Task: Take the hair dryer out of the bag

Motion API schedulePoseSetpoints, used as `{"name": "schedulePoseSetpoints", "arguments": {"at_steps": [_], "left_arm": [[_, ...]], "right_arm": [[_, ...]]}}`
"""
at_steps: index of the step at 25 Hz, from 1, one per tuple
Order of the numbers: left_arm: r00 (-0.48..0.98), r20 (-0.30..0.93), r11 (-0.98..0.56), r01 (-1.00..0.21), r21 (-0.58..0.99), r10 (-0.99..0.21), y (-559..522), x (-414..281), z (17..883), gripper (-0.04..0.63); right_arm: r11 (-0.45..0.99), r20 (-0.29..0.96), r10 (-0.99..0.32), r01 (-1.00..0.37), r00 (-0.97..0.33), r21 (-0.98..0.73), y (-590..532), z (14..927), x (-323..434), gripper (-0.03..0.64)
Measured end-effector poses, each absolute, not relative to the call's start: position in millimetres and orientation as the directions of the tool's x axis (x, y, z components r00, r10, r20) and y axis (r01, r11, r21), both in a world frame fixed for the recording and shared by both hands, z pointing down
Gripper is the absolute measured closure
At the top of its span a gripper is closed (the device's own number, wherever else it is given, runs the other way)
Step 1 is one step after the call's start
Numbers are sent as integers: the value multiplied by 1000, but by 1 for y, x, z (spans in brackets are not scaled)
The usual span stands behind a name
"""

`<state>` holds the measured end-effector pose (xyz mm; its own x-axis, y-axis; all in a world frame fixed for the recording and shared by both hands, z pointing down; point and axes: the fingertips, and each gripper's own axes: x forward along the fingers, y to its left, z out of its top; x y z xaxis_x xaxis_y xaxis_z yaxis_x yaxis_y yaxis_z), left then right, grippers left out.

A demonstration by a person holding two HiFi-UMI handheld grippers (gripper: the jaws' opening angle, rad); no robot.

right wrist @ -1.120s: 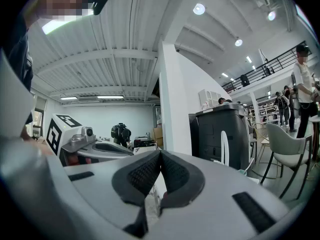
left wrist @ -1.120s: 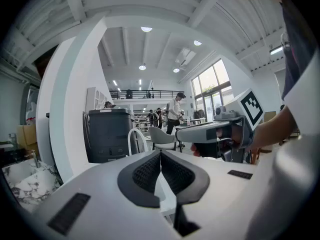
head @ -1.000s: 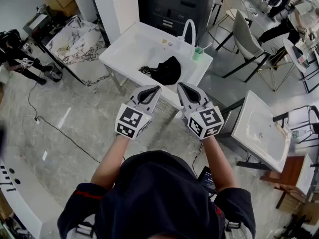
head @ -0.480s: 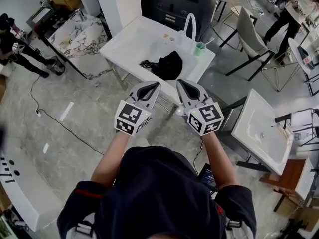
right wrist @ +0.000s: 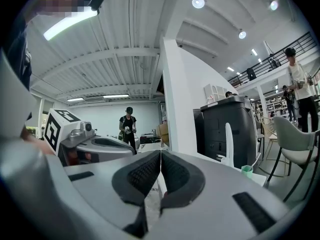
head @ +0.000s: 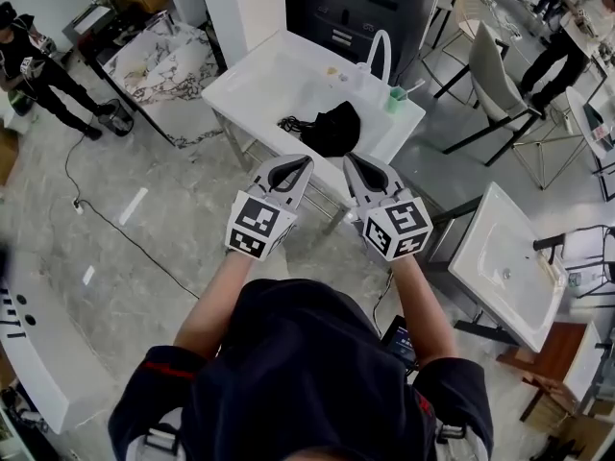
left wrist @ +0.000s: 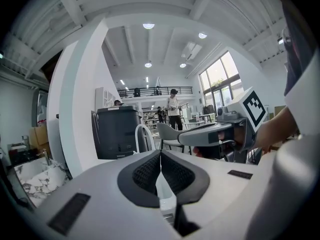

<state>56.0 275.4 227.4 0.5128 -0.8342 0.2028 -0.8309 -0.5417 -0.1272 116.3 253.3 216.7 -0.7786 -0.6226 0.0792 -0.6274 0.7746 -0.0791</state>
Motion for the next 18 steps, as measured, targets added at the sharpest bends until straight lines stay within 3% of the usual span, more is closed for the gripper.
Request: {"name": "schedulePoseSetpoints", "arguments": {"at_steps": [18], "left_arm": [[525, 243, -556, -827, -78, -815, 198, 20, 245, 580]], "right_arm": [[762, 127, -627, -639, -769, -107, 176, 230, 83, 583]]}}
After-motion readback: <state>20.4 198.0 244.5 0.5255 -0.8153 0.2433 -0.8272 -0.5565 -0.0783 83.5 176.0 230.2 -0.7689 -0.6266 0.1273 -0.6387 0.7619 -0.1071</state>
